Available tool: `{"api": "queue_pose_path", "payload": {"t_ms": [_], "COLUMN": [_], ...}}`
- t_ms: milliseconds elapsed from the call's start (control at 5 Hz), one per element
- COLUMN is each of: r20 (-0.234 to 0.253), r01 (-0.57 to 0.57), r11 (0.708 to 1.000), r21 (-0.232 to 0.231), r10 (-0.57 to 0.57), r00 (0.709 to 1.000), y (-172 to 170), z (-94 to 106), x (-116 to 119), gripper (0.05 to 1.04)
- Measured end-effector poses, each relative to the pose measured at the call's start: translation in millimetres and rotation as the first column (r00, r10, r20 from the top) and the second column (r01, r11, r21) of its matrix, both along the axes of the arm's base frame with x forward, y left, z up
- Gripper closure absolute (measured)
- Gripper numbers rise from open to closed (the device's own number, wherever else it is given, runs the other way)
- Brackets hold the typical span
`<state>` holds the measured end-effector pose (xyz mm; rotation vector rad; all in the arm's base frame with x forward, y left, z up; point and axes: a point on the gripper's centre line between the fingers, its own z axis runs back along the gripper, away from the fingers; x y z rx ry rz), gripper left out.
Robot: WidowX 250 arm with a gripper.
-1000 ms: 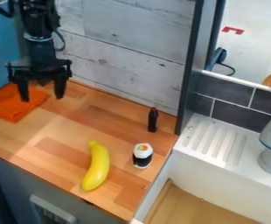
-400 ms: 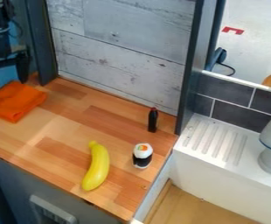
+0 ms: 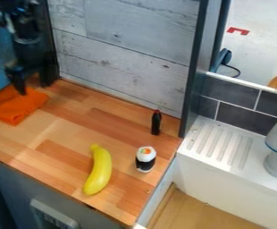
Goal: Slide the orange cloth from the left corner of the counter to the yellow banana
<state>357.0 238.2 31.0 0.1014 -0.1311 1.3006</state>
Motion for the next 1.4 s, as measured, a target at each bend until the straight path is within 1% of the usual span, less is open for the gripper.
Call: {"api": "queue_pose_path", "payload": {"t_ms": [200,400,600,1000,1200,1400], "r20": [-0.003,0.002,-0.016,-0.058,-0.016,-0.062], "r01": [0.008,-0.015,-0.057,-0.107,-0.154,-0.168], "r11": [0.999,0.998,0.997,0.994,0.987,0.985], "r21": [0.037,0.053,0.058,0.029,0.049,0.026], "r10": [-0.008,0.015,0.058,0.109,0.155,0.169], "r00": [1.0,1.0,0.998,0.992,0.988,0.984], "y": [-9,0,14,26,36,38], "z": [-0.9,-4.3,-7.6,-6.0,4.5,-20.1], "x": [9,3,-11,-31,-22,-20], "gripper": [0.08,0.08,0.08,0.081,0.08,0.08]}}
